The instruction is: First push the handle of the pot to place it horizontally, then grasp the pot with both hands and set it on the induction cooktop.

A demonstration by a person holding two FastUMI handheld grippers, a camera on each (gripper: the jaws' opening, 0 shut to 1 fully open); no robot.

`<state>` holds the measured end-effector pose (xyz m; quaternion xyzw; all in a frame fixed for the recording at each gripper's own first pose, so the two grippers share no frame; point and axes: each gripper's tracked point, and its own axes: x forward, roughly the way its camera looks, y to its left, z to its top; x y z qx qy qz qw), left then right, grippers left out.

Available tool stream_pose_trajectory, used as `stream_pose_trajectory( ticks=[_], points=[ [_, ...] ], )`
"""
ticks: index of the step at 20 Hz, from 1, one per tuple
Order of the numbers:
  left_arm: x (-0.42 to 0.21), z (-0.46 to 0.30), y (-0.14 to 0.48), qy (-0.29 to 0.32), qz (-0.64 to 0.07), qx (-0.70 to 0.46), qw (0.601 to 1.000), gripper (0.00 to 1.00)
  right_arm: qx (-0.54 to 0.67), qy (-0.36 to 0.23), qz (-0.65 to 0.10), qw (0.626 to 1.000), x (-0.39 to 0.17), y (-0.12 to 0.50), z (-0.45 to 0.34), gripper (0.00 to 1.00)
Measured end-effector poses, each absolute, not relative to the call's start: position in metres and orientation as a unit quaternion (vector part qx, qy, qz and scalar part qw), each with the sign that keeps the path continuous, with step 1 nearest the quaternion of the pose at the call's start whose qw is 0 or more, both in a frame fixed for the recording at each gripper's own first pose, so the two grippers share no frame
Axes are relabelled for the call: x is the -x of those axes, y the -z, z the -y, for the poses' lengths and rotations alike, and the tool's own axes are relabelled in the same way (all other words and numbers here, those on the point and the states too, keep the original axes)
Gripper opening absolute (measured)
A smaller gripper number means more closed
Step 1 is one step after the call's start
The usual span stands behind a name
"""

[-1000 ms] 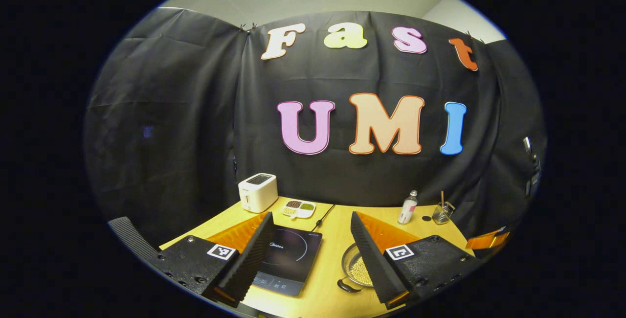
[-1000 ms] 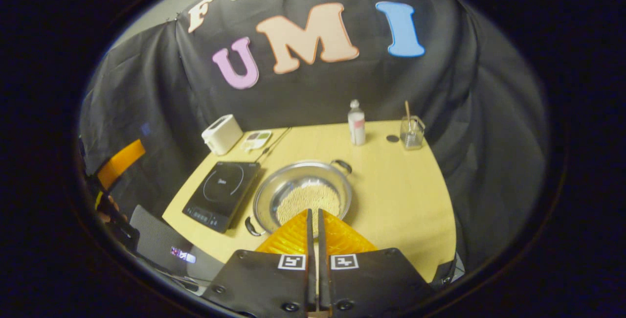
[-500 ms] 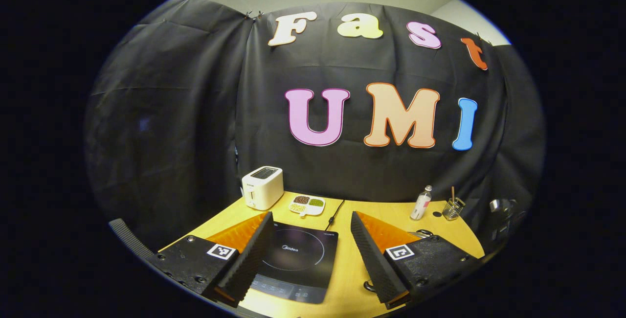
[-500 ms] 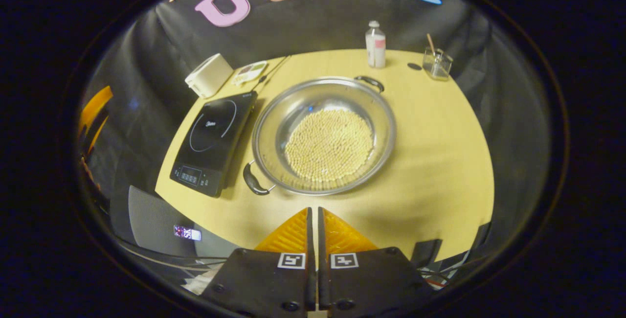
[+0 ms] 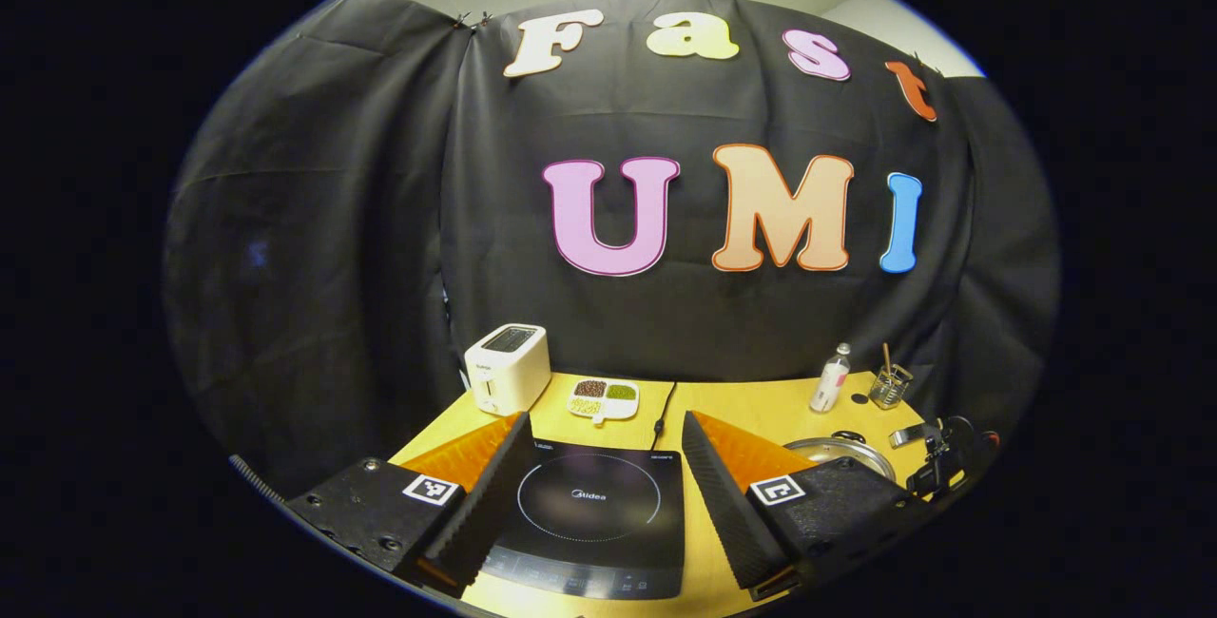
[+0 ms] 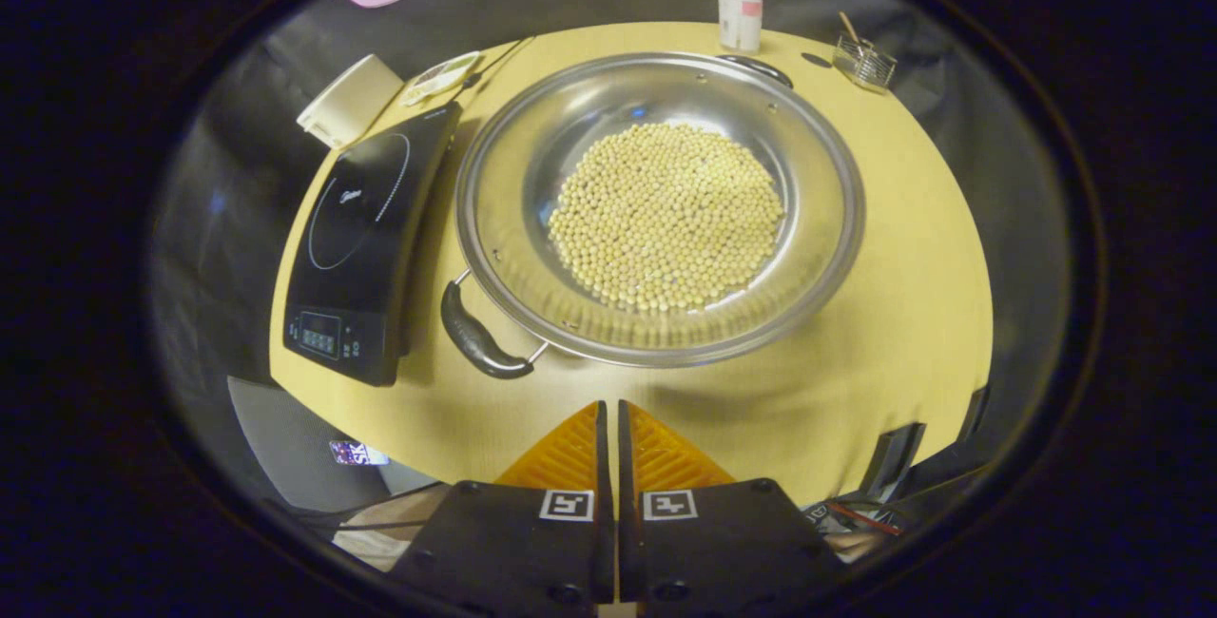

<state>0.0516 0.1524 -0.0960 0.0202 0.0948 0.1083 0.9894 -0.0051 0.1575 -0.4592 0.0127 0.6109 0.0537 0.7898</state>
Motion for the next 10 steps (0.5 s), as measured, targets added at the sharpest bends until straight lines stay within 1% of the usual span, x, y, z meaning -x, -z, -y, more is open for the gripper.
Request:
stream_pose_trajectory(
  ticks=[1, 2, 3, 5, 7, 8, 9, 10],
  points=[
    [-0.053, -0.155, 0.098, -0.106, -0.097, -0.017, 0.990, 0.96, -0.021, -0.044, -0.613, 0.789, 0.003, 0.463, -0.164, 0.05],
    [-0.055, -0.158, 0.102, -0.103, -0.099, -0.015, 0.990, 0.96, -0.029, -0.034, -0.614, 0.788, 0.001, 0.467, -0.170, 0.00],
    [-0.055, -0.161, 0.103, -0.101, -0.100, -0.015, 0.990, 0.96, -0.034, -0.025, -0.613, 0.789, -0.002, 0.470, -0.175, 0.05],
    [-0.058, -0.165, 0.107, -0.093, -0.102, -0.016, 0.990, 0.96, -0.035, -0.004, -0.608, 0.793, -0.007, 0.474, -0.178, 0.05],
    [-0.059, -0.166, 0.110, -0.082, -0.105, -0.013, 0.991, 0.96, -0.040, 0.014, -0.602, 0.797, -0.011, 0.475, -0.180, 0.00],
    [-0.060, -0.166, 0.112, -0.077, -0.106, -0.011, 0.991, 0.96, -0.047, 0.018, -0.601, 0.798, -0.014, 0.476, -0.186, 0.02],
    [-0.060, -0.166, 0.113, -0.071, -0.107, -0.009, 0.992, 0.96, -0.052, 0.021, -0.601, 0.798, -0.018, 0.477, -0.191, 0.00],
    [-0.061, -0.166, 0.115, -0.065, -0.109, -0.008, 0.992, 0.96, -0.057, 0.022, -0.601, 0.797, -0.020, 0.478, -0.197, 0.03]
  ],
)
